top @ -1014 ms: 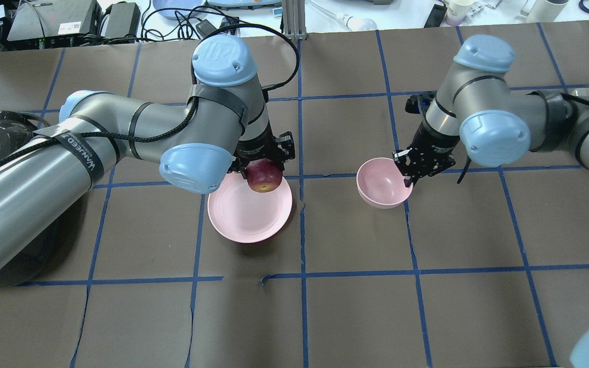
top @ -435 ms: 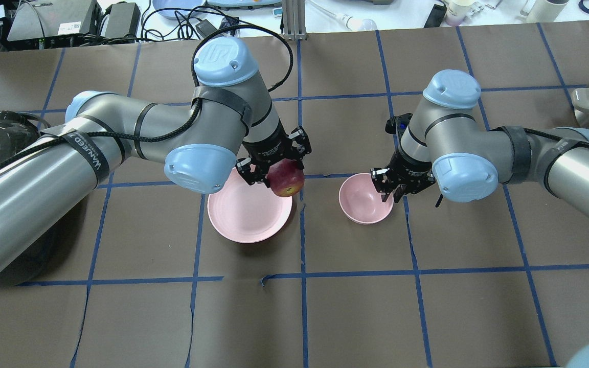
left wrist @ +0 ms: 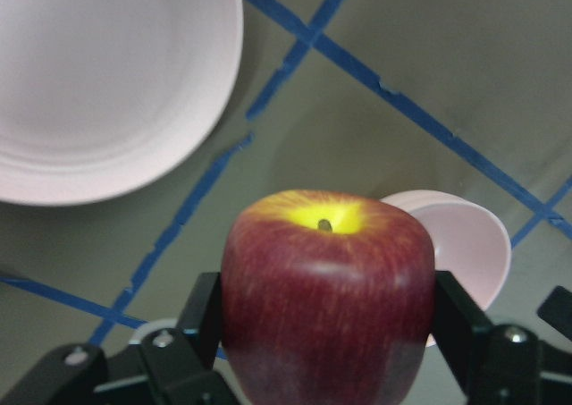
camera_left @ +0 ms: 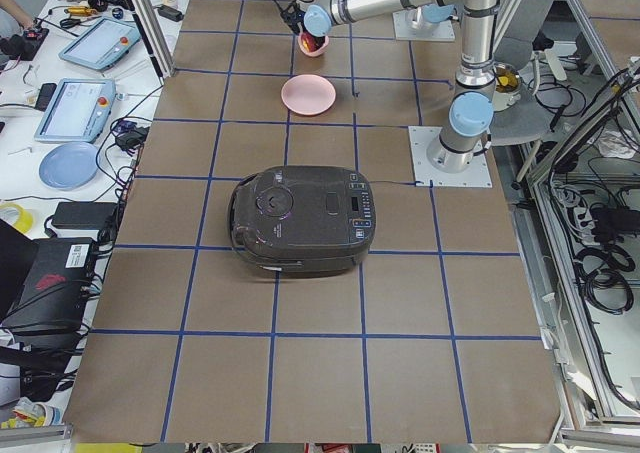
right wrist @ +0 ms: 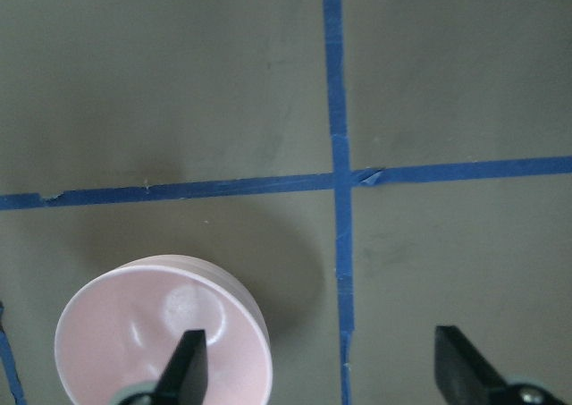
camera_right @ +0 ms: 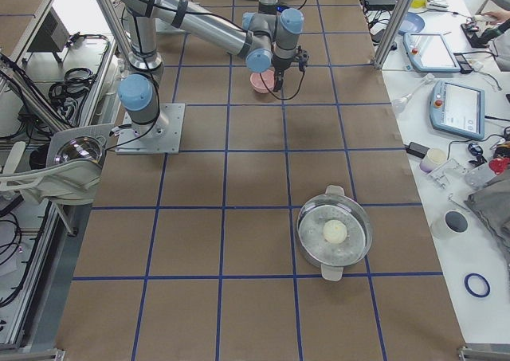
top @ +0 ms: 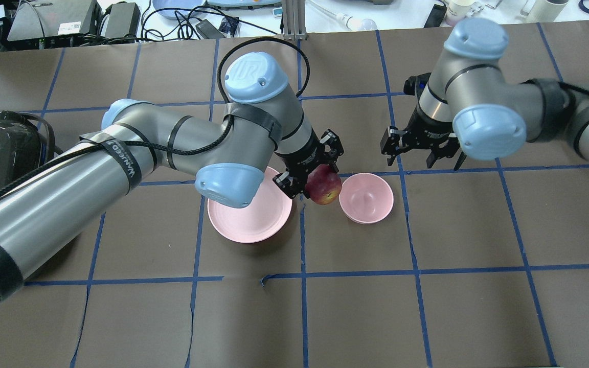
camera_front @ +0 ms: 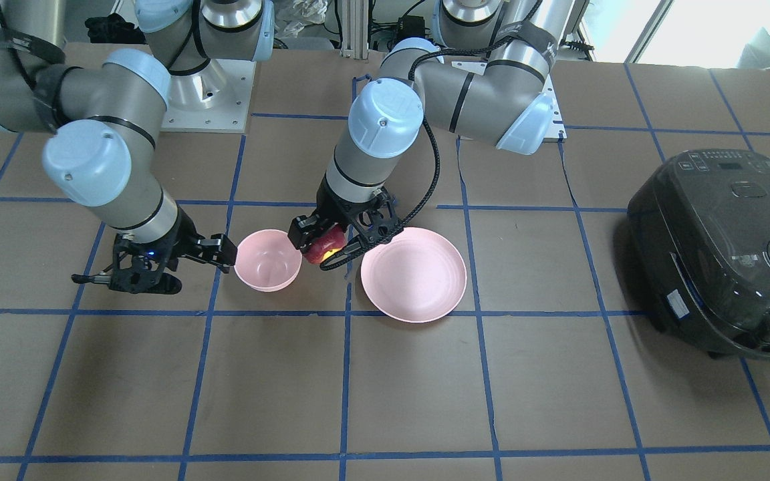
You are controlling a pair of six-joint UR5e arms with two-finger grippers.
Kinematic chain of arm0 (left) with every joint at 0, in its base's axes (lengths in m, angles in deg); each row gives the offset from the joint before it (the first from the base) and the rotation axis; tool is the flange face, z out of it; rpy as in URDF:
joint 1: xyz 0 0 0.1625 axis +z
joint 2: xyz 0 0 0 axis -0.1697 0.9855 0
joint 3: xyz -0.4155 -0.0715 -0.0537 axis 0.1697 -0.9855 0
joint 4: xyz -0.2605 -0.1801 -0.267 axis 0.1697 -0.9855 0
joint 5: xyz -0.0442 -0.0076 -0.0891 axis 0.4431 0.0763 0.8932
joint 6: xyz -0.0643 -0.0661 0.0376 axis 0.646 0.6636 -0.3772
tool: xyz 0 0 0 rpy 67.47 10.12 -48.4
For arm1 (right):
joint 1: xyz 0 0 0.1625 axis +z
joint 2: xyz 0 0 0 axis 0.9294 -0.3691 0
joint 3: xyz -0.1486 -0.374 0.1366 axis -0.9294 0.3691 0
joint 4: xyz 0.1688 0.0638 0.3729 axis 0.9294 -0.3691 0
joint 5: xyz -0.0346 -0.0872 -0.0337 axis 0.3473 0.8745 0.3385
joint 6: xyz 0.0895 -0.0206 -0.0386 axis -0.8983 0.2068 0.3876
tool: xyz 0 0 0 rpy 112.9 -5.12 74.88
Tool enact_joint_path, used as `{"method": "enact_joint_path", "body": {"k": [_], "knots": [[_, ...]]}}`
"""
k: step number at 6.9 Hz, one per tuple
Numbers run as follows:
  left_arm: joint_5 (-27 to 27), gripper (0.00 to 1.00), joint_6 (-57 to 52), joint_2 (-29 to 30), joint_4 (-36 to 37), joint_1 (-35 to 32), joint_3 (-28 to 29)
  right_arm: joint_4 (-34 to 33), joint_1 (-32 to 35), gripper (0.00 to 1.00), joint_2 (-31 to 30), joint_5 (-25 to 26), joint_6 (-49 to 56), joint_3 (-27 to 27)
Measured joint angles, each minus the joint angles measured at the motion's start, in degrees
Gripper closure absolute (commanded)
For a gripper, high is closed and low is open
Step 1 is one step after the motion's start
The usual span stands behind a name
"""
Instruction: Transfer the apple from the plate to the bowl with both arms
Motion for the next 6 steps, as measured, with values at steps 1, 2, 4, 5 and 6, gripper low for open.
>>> {"method": "enact_joint_path", "body": {"k": [1, 2, 4, 5, 6], "knots": [[0.7, 1.0, 4.0, 2.4, 4.1, -2.0, 0.5, 4.4, -2.2, 0.0, -0.5, 1.8, 1.5, 4.1], [0.8, 1.0, 6.3, 4.7, 6.3, -3.7, 1.7, 6.7, -4.1, 0.0, -1.5, 3.1, 2.6, 6.2], [0.6, 0.72, 7.8, 7.8, 7.5, -5.9, 3.6, 9.6, -5.2, 0.0, -4.3, 4.2, 3.3, 7.5], [0.6, 0.35, 7.6, 8.4, 7.5, -6.3, 3.8, 10.3, -5.3, 0.0, -5.3, 4.0, 3.4, 7.6], [0.2, 0.29, 7.3, 8.7, 7.5, -6.4, 3.8, 10.6, -5.3, 0.0, -5.7, 3.9, 3.4, 7.5]]}}
